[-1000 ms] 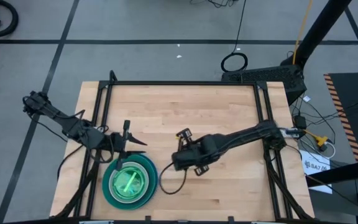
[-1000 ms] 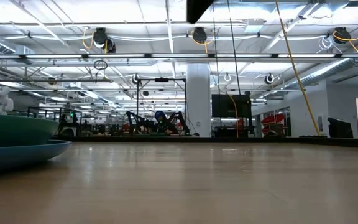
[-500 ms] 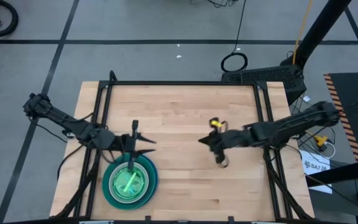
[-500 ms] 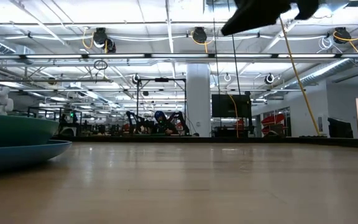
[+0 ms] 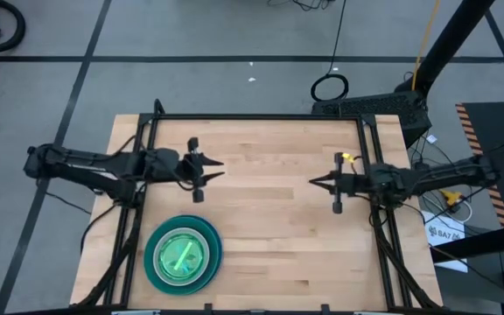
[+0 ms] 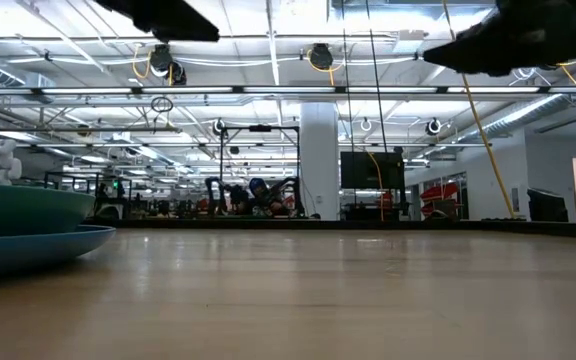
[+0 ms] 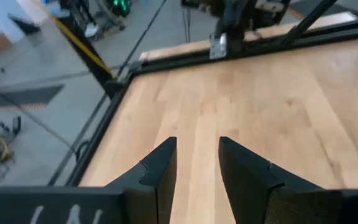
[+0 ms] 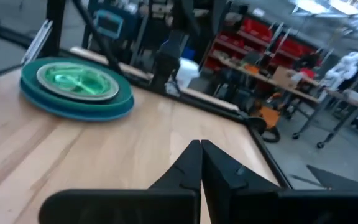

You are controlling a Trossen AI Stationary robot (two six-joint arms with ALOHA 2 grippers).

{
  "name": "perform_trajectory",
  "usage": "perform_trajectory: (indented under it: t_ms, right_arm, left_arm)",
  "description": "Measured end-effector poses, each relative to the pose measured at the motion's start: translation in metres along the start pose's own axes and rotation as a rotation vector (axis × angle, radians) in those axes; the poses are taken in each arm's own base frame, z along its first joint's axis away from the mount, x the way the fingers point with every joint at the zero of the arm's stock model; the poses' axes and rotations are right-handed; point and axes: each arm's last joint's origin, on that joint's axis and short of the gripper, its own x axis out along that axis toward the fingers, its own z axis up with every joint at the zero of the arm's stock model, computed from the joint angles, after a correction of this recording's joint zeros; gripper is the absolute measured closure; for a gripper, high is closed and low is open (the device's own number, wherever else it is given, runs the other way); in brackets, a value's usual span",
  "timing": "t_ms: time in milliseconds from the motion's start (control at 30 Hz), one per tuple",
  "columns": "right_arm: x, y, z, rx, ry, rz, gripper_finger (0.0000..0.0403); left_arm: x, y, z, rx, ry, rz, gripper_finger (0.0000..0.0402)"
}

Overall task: Stack plastic plates
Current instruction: Return to Home Position

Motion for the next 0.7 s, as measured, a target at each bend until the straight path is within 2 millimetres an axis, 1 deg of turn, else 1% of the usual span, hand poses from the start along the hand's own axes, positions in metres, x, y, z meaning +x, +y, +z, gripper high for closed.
perform_trajectory:
  t_ms: [67,133,300,367,500,600,700]
  right_arm:
    - [-0.008,0.002,-0.009,0.019,-0.038,-0.015,0.0403]
    - [-0.015,0.004,-0.018,0.038,-0.071,-0.026,0.0403]
    - [-0.028,0.006,-0.031,0.075,-0.132,-0.049,0.0403]
    - [-0.032,0.007,-0.033,0.08,-0.156,-0.057,0.0403]
    - [-0.037,0.007,-0.036,0.087,-0.197,-0.072,0.0403]
    - [-0.04,0.006,-0.036,0.091,-0.226,-0.083,0.0403]
    - [-0.043,0.004,-0.034,0.101,-0.265,-0.116,0.0403]
  left_arm:
    - [-0.004,0.006,-0.003,-0.027,0.021,-0.005,0.0275]
    - [-0.013,0.009,-0.002,-0.044,0.011,-0.019,0.0275]
    - [-0.044,0.013,-0.002,-0.063,-0.016,-0.032,0.0275]
    - [-0.057,0.013,-0.013,-0.086,-0.042,-0.034,0.0275]
    - [-0.073,0.009,-0.049,-0.167,-0.101,-0.025,0.0275]
    - [-0.082,0.009,-0.064,-0.198,-0.184,-0.011,0.0275]
    - [-0.085,0.007,-0.077,-0.192,-0.228,-0.003,0.0275]
